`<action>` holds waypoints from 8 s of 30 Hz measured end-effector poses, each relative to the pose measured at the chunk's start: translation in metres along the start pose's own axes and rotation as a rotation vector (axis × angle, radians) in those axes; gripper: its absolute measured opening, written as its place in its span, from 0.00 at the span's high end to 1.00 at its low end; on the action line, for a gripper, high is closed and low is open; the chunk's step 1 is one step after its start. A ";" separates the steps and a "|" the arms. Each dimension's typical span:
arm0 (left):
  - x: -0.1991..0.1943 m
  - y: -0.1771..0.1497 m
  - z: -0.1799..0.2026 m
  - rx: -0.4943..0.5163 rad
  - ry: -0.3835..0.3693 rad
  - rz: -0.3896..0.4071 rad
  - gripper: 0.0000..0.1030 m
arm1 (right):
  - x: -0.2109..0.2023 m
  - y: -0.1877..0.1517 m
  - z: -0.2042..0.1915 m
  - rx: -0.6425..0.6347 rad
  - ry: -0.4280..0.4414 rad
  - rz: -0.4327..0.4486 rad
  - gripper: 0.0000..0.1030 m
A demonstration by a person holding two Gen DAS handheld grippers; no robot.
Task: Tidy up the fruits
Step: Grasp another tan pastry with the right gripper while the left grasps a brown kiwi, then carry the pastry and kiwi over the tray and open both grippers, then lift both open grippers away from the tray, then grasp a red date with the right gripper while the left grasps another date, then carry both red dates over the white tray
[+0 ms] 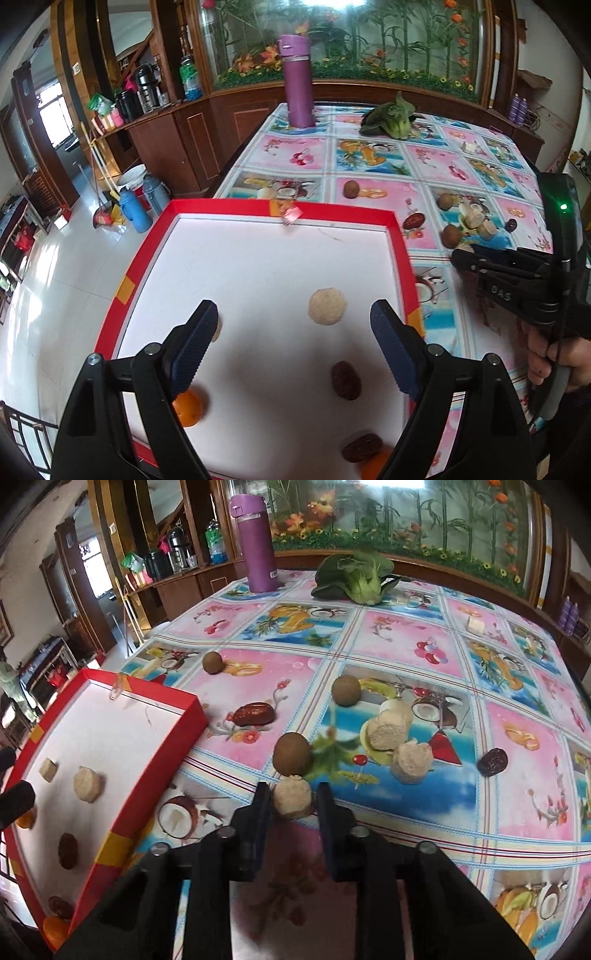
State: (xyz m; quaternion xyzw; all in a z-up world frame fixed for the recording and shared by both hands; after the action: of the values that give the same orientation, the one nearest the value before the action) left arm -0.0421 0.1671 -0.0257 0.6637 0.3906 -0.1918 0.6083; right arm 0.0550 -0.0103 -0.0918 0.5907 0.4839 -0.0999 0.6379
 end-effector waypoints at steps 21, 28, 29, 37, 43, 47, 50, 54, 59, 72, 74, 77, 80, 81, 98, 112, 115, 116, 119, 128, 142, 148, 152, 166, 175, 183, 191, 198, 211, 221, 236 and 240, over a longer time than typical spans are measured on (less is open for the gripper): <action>0.063 0.049 0.164 0.207 -0.163 -0.033 0.18 | -0.043 -0.026 0.071 0.121 -0.021 0.031 0.78; 0.079 0.042 0.181 0.200 -0.212 -0.100 0.48 | -0.043 -0.026 0.072 0.115 -0.028 0.027 0.78; 0.080 0.040 0.183 0.200 -0.220 -0.105 0.52 | -0.043 -0.026 0.072 0.115 -0.028 0.027 0.78; 0.079 0.042 0.192 0.196 -0.261 -0.098 0.76 | -0.043 -0.026 0.071 0.106 -0.036 0.032 0.79; 0.058 0.042 0.184 0.163 -0.301 -0.069 0.76 | -0.043 -0.025 0.071 0.103 -0.040 0.044 0.79; 0.027 0.041 0.165 0.138 -0.313 -0.013 0.76 | -0.045 -0.022 0.069 0.103 -0.030 0.066 0.79; 0.004 0.038 0.146 0.114 -0.316 0.029 0.76 | -0.050 -0.018 0.065 0.092 -0.028 0.106 0.79; -0.020 0.031 0.116 0.096 -0.264 0.090 0.76 | -0.058 -0.011 0.060 0.091 -0.017 0.160 0.79; -0.032 0.026 0.073 0.039 -0.187 0.129 0.76 | -0.060 -0.009 0.041 0.098 0.023 0.172 0.79; -0.032 0.014 -0.015 -0.071 -0.030 0.187 0.76 | -0.067 0.015 -0.103 -0.033 0.184 0.205 0.79; -0.031 0.011 -0.025 -0.080 -0.010 0.189 0.76 | -0.063 0.015 -0.117 -0.052 0.189 0.195 0.79; -0.028 0.006 -0.039 -0.099 0.005 0.185 0.76 | -0.055 0.012 -0.133 -0.075 0.194 0.173 0.79; -0.025 0.002 -0.049 -0.113 0.021 0.180 0.76 | -0.048 0.007 -0.144 -0.093 0.195 0.153 0.79; -0.023 0.000 -0.052 -0.117 0.025 0.177 0.76 | -0.046 0.005 -0.147 -0.098 0.194 0.147 0.79; 0.001 -0.022 -0.074 -0.133 0.046 0.111 0.76 | -0.021 -0.008 -0.154 -0.114 0.152 0.090 0.79; 0.028 -0.045 -0.049 -0.053 0.053 0.035 0.75 | 0.003 -0.021 -0.143 -0.046 0.181 0.013 0.79; 0.032 -0.048 -0.048 -0.045 0.062 0.020 0.75 | 0.003 -0.023 -0.146 -0.048 0.194 0.008 0.78; 0.033 -0.049 -0.048 -0.044 0.064 0.015 0.75 | 0.003 -0.024 -0.148 -0.053 0.198 0.005 0.78; 0.035 -0.050 -0.049 -0.039 0.075 0.004 0.75 | 0.003 -0.027 -0.151 -0.058 0.213 0.002 0.78; 0.032 -0.046 -0.051 -0.045 0.121 0.016 0.31 | -0.013 -0.022 -0.137 -0.031 0.257 0.058 0.74; 0.030 -0.039 -0.025 0.002 0.128 0.014 0.25 | -0.052 -0.015 -0.042 0.124 0.183 0.169 0.69; 0.030 -0.037 -0.009 0.039 0.128 0.014 0.25 | -0.067 -0.014 0.005 0.203 0.135 0.210 0.69; 0.025 -0.029 -0.001 0.051 0.115 0.022 0.25 | -0.078 -0.016 0.035 0.257 0.099 0.236 0.69; 0.021 0.054 0.066 0.132 -0.039 0.125 0.22 | -0.068 -0.002 0.123 0.384 -0.038 0.209 0.69; 0.060 0.080 0.100 0.245 -0.076 0.099 0.22 | -0.046 0.004 0.147 0.484 -0.068 0.152 0.69; 0.087 0.082 0.143 0.400 -0.141 0.039 0.24 | -0.042 0.007 0.152 0.440 -0.131 0.147 0.69; 0.108 0.067 0.162 0.456 -0.216 -0.050 0.46 | -0.041 0.008 0.154 0.419 -0.153 0.148 0.70; 0.100 0.061 0.171 0.443 -0.276 -0.077 0.77 | -0.039 0.010 0.155 0.395 -0.167 0.142 0.71; 0.087 0.045 0.176 0.333 -0.285 -0.134 0.83 | -0.039 0.010 0.160 0.382 -0.173 0.142 0.85; 0.068 0.032 0.173 0.262 -0.296 -0.148 0.83 | -0.051 0.014 0.160 0.412 -0.091 0.190 0.86; -0.014 0.015 0.128 0.116 -0.345 -0.011 0.83 | -0.082 0.031 0.141 0.322 -0.110 0.345 0.86; -0.024 0.005 0.096 0.063 -0.323 -0.001 0.83 | -0.086 0.030 0.125 0.268 -0.119 0.358 0.85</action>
State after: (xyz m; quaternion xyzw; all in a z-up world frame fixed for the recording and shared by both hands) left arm -0.0320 0.0689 -0.0221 0.6428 0.2819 -0.3086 0.6420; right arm 0.0946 -0.1464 -0.0300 0.7396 0.3152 -0.0830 0.5888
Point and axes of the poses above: each gripper's, at about its wrist camera, not at the fingertips, and x roughly the way its jaws point, z to its right, y to its top, the point moved 10 cm from there along x, roughly the way its jaws point, and after that the axes turned 8 degrees about y, right-handed, at the moved point
